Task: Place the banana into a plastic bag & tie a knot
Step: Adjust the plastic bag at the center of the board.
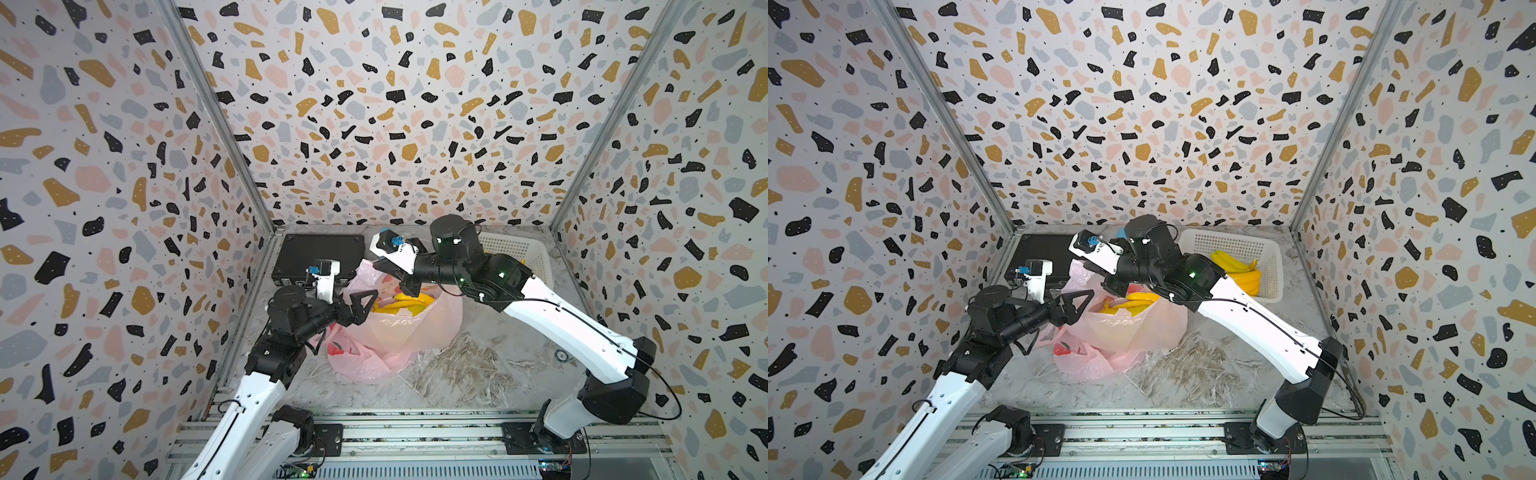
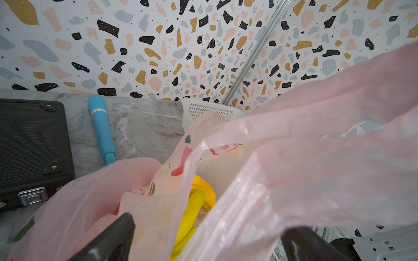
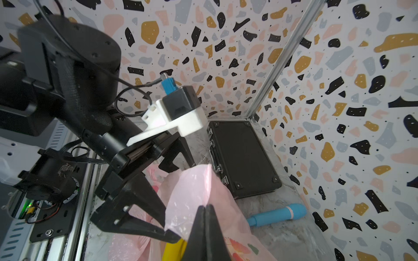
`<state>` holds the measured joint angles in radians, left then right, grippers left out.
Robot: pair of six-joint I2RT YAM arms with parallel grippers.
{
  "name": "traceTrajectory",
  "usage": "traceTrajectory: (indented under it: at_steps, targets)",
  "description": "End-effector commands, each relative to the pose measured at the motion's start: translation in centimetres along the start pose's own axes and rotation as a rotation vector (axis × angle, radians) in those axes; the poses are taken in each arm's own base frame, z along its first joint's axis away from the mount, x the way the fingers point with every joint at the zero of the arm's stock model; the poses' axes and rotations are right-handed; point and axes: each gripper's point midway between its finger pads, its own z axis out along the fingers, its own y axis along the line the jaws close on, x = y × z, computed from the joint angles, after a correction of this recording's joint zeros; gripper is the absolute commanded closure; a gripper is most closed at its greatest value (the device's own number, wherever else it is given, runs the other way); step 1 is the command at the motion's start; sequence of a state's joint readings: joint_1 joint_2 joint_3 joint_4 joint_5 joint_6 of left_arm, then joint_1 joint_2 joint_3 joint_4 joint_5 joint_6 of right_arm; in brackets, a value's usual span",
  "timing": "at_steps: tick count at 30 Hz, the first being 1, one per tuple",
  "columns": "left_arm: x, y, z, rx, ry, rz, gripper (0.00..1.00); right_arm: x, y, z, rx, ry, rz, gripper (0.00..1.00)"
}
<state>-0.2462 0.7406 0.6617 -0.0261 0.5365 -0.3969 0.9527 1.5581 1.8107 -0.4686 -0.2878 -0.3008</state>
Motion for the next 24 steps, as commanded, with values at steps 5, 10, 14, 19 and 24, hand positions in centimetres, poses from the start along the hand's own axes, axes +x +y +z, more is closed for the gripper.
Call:
traceTrajectory:
  at_steps: [5, 10, 14, 19, 24]
  targets:
    - [-2.6, -2.4, -1.2, 0.085, -0.14, 0.125, 0.01, -2.9, -0.2, -4.6, -0.017, -0.061, 0.059, 1.0]
    - [-2.9, -5.0, -1.7, 0.229, -0.155, 0.15, 0.01, -2.3, -1.0, -5.4, -0.035, -0.047, 0.1, 1.0]
    - [-2.9, -6.8, -2.3, 0.323, -0.153, 0.189, 0.01, -1.9, -1.5, -5.8, -0.034, -0.043, 0.125, 1.0]
    - [-2.6, -6.9, -1.4, 0.35, -0.12, 0.274, 0.01, -2.0, -1.6, -6.0, -0.036, -0.048, 0.136, 1.0]
    - [-2.8, -6.0, 0.3, 0.336, -0.068, 0.364, 0.01, -2.0, -1.8, -6.0, -0.037, -0.049, 0.142, 1.0]
